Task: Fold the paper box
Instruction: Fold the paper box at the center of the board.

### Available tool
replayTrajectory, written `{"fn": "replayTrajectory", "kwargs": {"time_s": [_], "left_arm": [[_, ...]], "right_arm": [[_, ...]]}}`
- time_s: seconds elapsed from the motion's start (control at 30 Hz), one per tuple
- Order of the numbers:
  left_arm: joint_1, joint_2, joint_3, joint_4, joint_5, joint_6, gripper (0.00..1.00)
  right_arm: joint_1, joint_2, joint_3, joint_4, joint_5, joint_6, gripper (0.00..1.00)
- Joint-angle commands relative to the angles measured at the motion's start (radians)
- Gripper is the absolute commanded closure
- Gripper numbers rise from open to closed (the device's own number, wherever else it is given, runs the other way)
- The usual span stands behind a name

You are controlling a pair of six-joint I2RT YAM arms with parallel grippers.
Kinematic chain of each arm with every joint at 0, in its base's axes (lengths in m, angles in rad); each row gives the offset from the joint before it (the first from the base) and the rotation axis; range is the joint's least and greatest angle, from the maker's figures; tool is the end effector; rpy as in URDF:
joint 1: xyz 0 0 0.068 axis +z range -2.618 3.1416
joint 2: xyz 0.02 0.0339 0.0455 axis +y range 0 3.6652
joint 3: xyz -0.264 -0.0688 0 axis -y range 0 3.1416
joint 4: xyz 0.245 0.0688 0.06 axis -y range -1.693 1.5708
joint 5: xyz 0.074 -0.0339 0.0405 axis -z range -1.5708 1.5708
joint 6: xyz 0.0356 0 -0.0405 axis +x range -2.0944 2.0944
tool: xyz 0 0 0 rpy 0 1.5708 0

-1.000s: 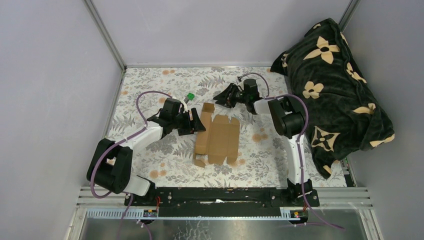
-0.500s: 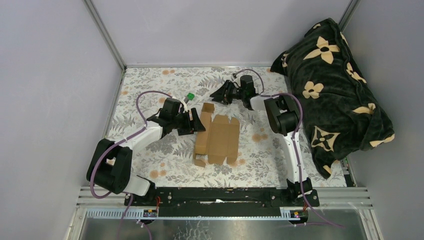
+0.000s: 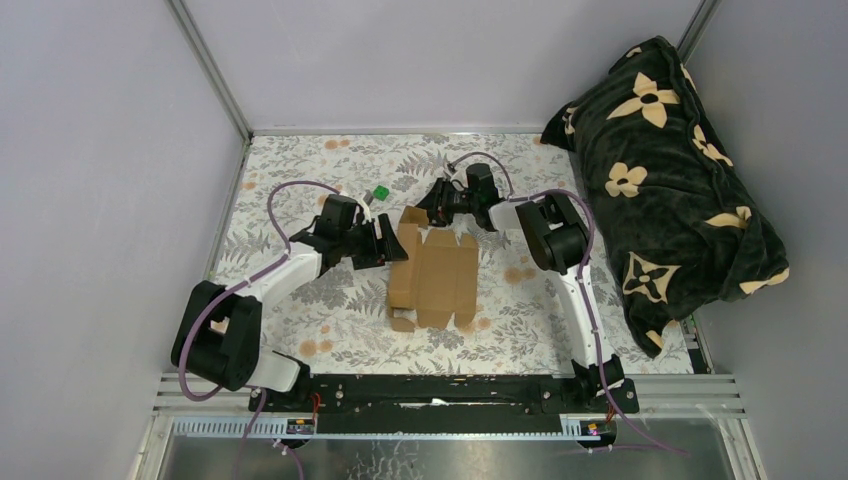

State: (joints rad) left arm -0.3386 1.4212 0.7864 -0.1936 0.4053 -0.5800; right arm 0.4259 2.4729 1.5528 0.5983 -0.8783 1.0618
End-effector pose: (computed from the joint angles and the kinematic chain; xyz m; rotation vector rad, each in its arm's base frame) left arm 0.2648 -0.1081 0.1989 -0.1027 2.5102 -0.8934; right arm 0.4577 0.2377 0.0880 -0.0189 2.2198 1.7530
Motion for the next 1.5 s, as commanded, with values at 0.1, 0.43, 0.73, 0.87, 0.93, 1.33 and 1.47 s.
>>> {"fn": "replayTrajectory", "kwargs": {"time_s": [0.1,0.43,0.73,0.87,0.93,1.33,1.47], "left_arm": [[0.015,-0.025,0.017,-0.020,0.009,0.025,0.23],[0.018,-0.021,0.017,-0.021,0.011,0.027,0.23],[0.019,-0.012,0.018,-0.018,0.011,0.026,0.23],[0.021,-0.015,0.018,-0.020,0.010,0.028,0.23],[0.021,-0.015,0.019,-0.020,0.010,0.028,0.23],[0.023,0.002,0.025,-0.020,0.022,0.034,0.23],[0.023,0.011,0.028,-0.018,0.029,0.037,0.24]], "right_arm": [[0.002,-0.083,-0.063,0.094,-0.055,-0.005,0.57],[0.004,-0.106,-0.110,0.185,-0.094,0.031,0.57],[0.007,-0.122,-0.143,0.247,-0.126,0.055,0.58],[0.006,-0.127,-0.159,0.260,-0.136,0.048,0.58],[0.007,-0.127,-0.167,0.280,-0.144,0.053,0.58],[-0.036,-0.039,-0.019,0.228,-0.160,0.061,0.55],[-0.039,0.009,0.072,0.179,-0.169,0.059,0.56]]}}
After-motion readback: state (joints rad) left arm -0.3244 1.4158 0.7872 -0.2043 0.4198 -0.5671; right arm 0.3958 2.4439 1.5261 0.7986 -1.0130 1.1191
